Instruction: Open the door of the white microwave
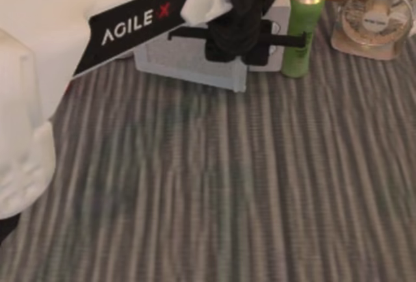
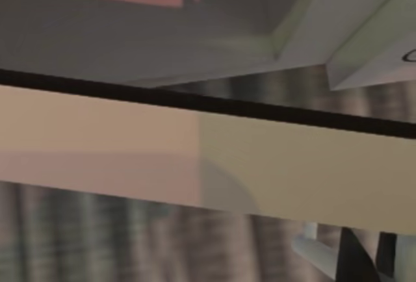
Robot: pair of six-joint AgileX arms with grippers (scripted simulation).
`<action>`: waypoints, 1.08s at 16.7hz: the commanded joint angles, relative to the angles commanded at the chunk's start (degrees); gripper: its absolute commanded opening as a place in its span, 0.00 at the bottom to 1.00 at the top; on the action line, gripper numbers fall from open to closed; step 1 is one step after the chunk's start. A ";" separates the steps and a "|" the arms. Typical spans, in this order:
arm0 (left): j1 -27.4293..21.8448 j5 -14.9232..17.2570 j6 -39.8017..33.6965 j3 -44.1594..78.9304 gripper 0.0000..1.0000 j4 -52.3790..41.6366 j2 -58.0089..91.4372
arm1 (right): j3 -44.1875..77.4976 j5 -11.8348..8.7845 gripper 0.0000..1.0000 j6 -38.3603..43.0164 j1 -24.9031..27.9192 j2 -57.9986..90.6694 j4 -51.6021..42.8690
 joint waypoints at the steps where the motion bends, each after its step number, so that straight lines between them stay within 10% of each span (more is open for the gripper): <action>1: 0.13 0.13 0.55 -0.81 0.00 0.42 -0.54 | 0.00 0.00 1.00 0.00 0.00 0.00 0.00; 18: 0.94 2.39 5.55 -8.61 0.00 4.49 -5.54 | 0.00 0.00 1.00 0.00 0.00 0.00 0.00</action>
